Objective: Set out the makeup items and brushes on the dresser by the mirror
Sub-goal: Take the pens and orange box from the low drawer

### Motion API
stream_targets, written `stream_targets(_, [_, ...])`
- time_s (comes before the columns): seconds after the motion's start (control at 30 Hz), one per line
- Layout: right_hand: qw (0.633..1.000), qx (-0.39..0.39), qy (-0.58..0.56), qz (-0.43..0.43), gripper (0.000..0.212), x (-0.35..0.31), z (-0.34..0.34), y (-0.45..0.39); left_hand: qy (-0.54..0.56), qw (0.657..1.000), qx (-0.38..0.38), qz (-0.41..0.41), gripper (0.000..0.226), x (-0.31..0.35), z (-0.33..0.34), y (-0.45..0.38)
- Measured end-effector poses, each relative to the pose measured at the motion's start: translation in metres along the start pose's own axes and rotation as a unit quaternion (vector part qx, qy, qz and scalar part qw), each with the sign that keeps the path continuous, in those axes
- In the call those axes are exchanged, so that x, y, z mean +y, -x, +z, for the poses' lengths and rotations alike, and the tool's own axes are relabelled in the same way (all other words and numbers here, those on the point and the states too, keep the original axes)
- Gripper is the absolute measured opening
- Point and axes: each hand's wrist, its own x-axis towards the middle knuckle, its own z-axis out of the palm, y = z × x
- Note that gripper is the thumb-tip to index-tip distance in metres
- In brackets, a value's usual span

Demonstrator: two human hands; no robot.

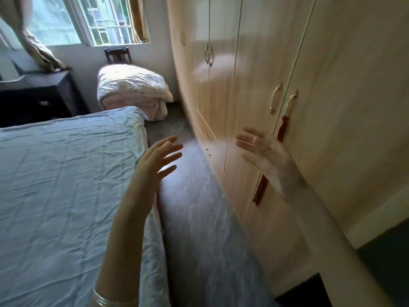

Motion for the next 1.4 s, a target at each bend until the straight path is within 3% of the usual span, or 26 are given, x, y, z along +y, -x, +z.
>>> stream_targets(0.3, [0.996, -0.089, -0.01, -0.002, 0.079, 0.027, 0.007, -0.124, -0.032, 0.995, 0.093, -0.012, 0.048, -0.004, -0.019, -0.075])
stream_targets(0.67, [0.993, -0.113, -0.011, -0.017, 0.077, 0.059, 0.057, -0.307, -0.033, 0.992, 0.123, 0.005, 0.049, 0.005, -0.082, -0.24])
stream_targets(0.8, [0.992, -0.122, -0.022, -0.006, 0.074, 0.071, 0.072, -0.365, -0.03, 0.991, 0.127, 0.001, 0.059, 0.008, -0.104, -0.291])
stream_targets(1.2, [0.982, -0.186, -0.026, -0.012, 0.073, 0.118, 0.101, -0.56, -0.036, 0.983, 0.182, 0.001, 0.03, -0.017, -0.15, -0.46])
stream_targets(1.4, [0.977, -0.212, -0.031, -0.016, 0.069, 0.125, 0.105, -0.687, -0.019, 0.976, 0.215, 0.007, 0.042, -0.004, -0.159, -0.577])
